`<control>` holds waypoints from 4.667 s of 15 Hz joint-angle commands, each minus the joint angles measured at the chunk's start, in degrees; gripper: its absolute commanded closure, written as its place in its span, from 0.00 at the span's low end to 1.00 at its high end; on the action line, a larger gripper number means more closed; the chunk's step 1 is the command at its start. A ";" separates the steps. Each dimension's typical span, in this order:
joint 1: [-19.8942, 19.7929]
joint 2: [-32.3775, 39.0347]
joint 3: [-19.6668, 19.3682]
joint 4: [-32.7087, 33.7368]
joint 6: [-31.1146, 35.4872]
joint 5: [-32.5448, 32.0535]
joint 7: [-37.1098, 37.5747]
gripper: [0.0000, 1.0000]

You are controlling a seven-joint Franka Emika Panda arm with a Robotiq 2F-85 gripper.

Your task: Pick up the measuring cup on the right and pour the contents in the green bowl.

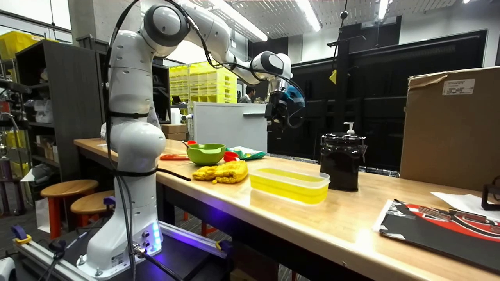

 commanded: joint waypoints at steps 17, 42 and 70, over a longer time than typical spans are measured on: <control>16.50 2.33 17.39 1.71 6.40 20.92 30.74 0.00; 14.80 11.32 18.94 15.96 -2.35 16.57 37.68 0.00; 4.07 1.54 8.30 -6.87 12.29 17.65 43.03 0.00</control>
